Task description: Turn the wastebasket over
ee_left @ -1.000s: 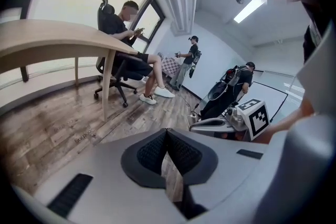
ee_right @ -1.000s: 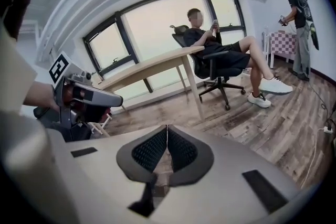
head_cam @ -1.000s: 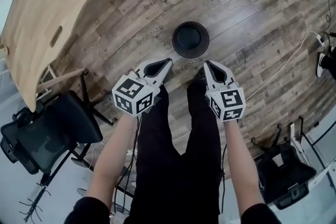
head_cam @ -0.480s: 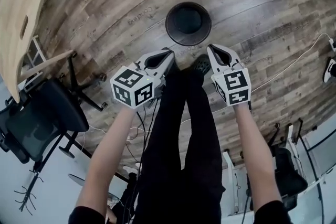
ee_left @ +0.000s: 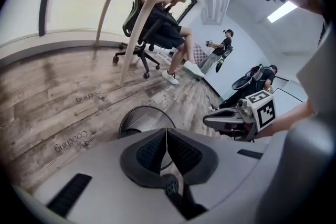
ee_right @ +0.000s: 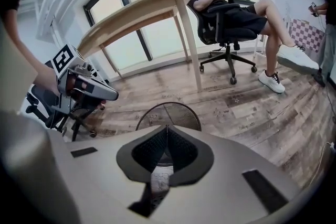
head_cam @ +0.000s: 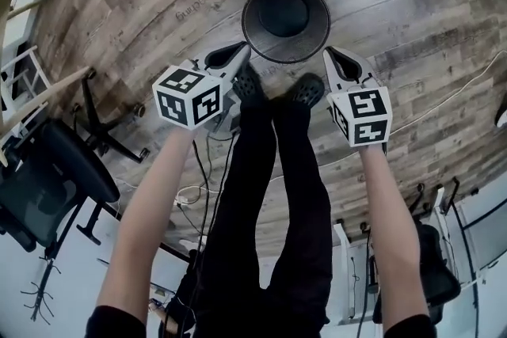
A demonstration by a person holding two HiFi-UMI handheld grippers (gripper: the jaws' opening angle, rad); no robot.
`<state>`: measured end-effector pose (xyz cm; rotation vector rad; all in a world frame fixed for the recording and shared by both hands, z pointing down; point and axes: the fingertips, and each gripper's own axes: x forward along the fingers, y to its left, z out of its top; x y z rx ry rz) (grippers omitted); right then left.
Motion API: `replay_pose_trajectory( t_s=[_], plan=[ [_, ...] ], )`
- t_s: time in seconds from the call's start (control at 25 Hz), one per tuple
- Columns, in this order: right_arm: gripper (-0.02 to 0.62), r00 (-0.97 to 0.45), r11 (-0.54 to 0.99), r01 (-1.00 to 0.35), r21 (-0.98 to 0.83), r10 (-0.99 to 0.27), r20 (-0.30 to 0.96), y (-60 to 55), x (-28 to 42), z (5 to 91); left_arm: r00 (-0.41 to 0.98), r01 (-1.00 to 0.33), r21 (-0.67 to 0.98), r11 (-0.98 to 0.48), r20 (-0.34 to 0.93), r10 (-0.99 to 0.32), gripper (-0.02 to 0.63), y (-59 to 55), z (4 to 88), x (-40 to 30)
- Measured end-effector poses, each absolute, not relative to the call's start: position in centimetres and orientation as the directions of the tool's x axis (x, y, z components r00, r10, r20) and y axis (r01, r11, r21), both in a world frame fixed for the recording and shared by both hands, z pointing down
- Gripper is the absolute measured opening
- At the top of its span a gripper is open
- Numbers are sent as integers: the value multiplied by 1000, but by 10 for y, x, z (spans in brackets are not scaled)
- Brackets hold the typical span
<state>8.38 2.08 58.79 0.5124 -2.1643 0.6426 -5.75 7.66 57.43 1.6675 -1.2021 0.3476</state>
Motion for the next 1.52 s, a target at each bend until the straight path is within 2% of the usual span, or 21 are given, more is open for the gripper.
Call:
replay_pose_trajectory(
  t_s=[0.28, 0.32, 0.36, 0.68, 0.72, 0.76, 0.8, 1.0, 1.2, 1.52],
  plan=[
    [34, -531, 801, -562, -207, -157, 832, 5, 80, 646, 427, -862, 505, 36, 764, -484, 28, 78, 646, -77],
    [34, -518, 800, -567, -197, -160, 840, 2, 80, 653, 429, -864, 503, 35, 769, -474, 79, 78, 654, -78],
    [35, -507, 797, -572, -191, -161, 847, -1, 82, 659, 425, -866, 498, 39, 776, -465, 101, 78, 661, -79],
    [48, -447, 770, -607, -199, -123, 886, -15, 91, 702, 375, -874, 471, 119, 809, -452, 170, 71, 701, -93],
    [68, -438, 767, -611, -197, -120, 891, -17, 91, 708, 371, -874, 469, 125, 812, -450, 170, 70, 705, -95],
    [123, -430, 763, -616, -197, -116, 895, -18, 92, 712, 368, -875, 467, 131, 815, -448, 170, 69, 708, -97],
    [130, -425, 758, -621, -200, -111, 898, -19, 92, 716, 365, -875, 465, 136, 817, -445, 170, 68, 712, -98],
    [129, -410, 755, -625, -201, -98, 907, -24, 92, 733, 378, -879, 460, 125, 832, -407, 167, 71, 725, -99],
    [86, -425, 725, -653, -221, -109, 899, -32, 91, 738, 376, -899, 433, 73, 845, -379, 98, 73, 731, -99],
    [67, -443, 725, -648, -233, -110, 890, -30, 90, 734, 391, -896, 439, 66, 850, -354, 63, 72, 731, -99]
  ],
)
